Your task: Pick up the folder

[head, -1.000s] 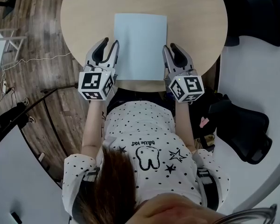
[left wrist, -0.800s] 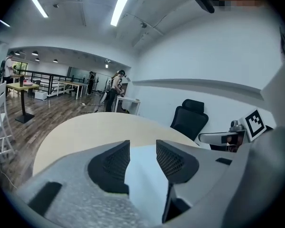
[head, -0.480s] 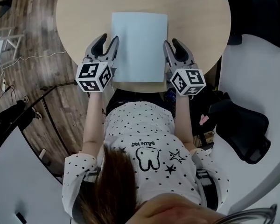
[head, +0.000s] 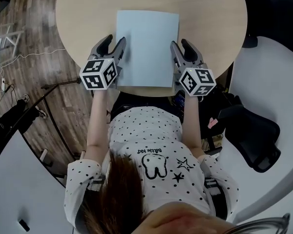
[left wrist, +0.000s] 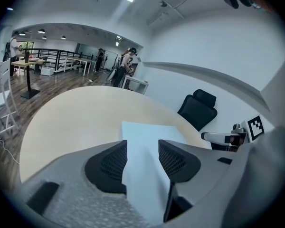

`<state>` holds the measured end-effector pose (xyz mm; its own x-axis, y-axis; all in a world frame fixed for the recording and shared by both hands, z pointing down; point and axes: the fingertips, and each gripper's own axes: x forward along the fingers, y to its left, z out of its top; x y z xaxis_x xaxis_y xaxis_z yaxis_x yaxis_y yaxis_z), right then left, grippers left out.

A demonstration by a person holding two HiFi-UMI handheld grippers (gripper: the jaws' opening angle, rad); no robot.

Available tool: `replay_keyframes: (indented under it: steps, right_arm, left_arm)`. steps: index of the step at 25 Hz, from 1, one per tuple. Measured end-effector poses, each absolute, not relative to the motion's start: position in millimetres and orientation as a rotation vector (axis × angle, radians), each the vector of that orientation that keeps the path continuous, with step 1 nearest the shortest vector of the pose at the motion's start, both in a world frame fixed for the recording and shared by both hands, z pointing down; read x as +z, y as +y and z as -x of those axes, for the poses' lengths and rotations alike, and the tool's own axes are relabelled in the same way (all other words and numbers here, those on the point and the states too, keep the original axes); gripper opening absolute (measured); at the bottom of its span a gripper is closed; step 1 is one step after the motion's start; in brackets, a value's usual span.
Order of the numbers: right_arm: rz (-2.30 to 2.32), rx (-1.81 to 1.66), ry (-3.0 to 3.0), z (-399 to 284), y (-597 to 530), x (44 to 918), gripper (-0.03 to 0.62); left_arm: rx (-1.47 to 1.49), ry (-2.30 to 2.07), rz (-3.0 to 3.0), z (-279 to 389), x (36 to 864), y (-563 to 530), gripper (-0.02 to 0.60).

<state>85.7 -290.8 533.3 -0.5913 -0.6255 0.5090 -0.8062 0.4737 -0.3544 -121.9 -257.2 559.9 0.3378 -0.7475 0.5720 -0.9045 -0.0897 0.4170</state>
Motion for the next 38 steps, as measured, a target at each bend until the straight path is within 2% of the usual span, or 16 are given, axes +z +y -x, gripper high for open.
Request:
replay_keyframes:
  steps: [14,38]
  right_arm:
    - [-1.161,1.067,-2.311,-87.0,-282.6,576.7,0.236]
    - [-1.160,1.200,-2.210,-89.2,-275.2,606.5,0.249]
  left_arm:
    - [0.328,-1.299,-1.752,115.0,602.2,-252.8,0.253]
    - [0.223,-1.211,-1.645,107.7,622.6,-246.1,0.278]
